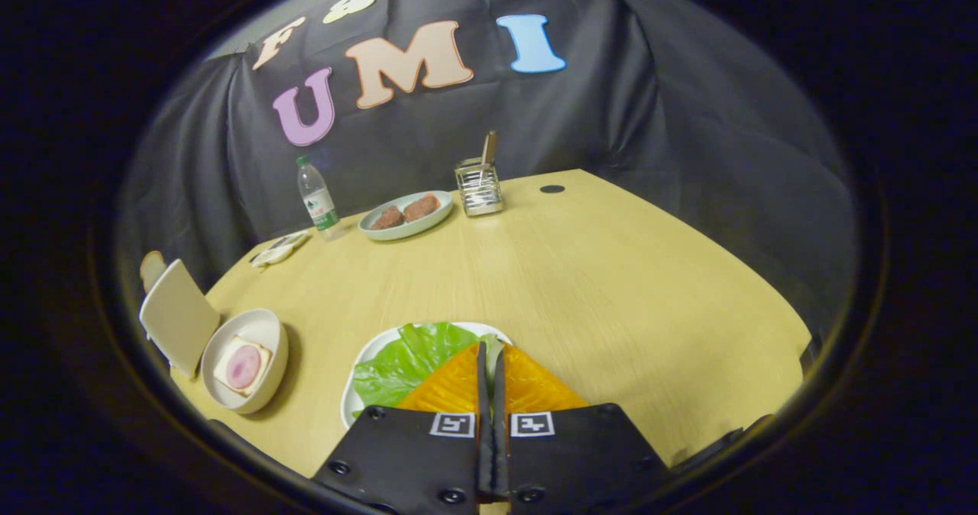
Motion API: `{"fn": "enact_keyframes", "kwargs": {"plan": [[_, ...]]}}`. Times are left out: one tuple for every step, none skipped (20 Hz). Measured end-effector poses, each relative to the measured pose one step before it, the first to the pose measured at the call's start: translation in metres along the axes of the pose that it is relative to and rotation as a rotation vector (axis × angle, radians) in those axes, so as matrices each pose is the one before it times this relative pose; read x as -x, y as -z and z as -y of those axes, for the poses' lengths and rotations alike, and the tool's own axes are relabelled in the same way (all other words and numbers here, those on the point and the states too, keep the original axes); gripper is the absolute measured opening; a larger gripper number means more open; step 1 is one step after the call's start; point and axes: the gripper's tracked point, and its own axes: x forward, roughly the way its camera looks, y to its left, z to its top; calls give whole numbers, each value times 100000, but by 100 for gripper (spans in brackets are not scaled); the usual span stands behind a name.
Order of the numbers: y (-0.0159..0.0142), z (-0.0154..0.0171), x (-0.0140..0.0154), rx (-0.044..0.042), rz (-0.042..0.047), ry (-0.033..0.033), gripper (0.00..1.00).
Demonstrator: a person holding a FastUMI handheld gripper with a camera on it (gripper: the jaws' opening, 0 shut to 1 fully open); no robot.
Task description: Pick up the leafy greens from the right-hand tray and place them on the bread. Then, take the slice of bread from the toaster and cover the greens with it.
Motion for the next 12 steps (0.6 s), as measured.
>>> {"fn": "enact_keyframes", "kwargs": {"plan": [[-553, -466, 369, -1545, 1962, -1980, 3], [-650, -606, 406, -1815, 2152, -2143, 3], [-615, -676, 445, -1623, 2278, -2268, 3], [-664, -663, 390, -1387, 2239, -2138, 3], [-430, -589, 387, -1013, 1644, -1879, 3], [-522, -631, 380, -670, 1873, -1654, 3], [-409, -520, 385, -421, 1375, -1298, 3], [-317, -600, 276, 20, 945, -1128, 3], [-324, -590, 261, -190, 1061, -1133, 3], [-352, -672, 232, -207, 827, -1218, 3], [-233, -801, 202, -67, 867, -1409, 3], [-413, -822, 161, 6, 1134, -1254, 3]]}}
